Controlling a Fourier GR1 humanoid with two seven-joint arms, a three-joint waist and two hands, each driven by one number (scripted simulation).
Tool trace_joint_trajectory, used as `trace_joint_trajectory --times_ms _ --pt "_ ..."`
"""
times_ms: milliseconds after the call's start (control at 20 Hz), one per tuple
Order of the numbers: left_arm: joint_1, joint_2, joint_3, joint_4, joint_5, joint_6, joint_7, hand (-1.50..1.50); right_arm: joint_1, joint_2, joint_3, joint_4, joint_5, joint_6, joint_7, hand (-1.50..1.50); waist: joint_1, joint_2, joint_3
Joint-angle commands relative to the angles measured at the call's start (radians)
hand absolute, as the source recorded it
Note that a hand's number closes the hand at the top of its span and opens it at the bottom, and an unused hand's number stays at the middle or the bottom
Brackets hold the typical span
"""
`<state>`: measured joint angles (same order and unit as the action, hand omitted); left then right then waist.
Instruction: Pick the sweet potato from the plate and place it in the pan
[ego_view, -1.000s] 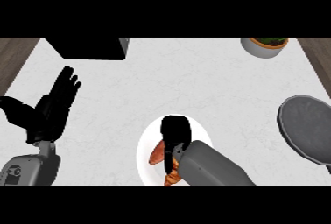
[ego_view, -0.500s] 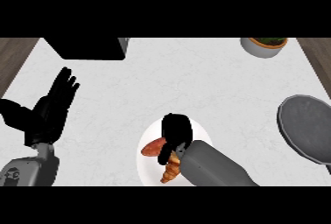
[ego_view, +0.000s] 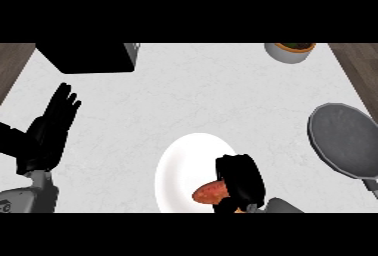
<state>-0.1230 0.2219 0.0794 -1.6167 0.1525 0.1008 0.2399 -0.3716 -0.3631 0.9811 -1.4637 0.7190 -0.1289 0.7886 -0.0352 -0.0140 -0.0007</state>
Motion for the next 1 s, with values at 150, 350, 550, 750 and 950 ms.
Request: trace_joint_trajectory --times_ms 150,350,550,750,950 --pt "0.006 -0.002 0.002 -0.007 -0.004 0.01 0.022 0.0 0.036 -0.266 -0.011 -0.426 0.252 -0.041 0.112 1.5 -0.018 -0.007 -0.001" --pt "0.01 0.023 0.026 0.0 0.003 -0.011 -0.002 0.0 0.041 -0.403 -0.108 -0.68 0.297 0.045 0.192 1.5 -0.008 -0.002 -0.001" --pt "0.017 -0.011 -0.008 -0.01 -0.002 -0.023 -0.016 0.0 0.178 -0.502 -0.184 -0.881 0.297 0.092 0.238 1.5 0.015 0.009 0.0" --pt "-0.022 -0.045 -0.028 0.002 -0.03 0.011 -0.016 0.0 0.241 -0.538 -0.348 -0.941 0.212 0.078 0.214 1.5 0.021 0.012 0.001" --pt "-0.002 -0.038 -0.018 0.001 -0.024 0.001 -0.012 0.0 0.282 -0.59 -0.577 -0.872 0.072 -0.006 0.125 1.5 0.023 0.014 0.002"
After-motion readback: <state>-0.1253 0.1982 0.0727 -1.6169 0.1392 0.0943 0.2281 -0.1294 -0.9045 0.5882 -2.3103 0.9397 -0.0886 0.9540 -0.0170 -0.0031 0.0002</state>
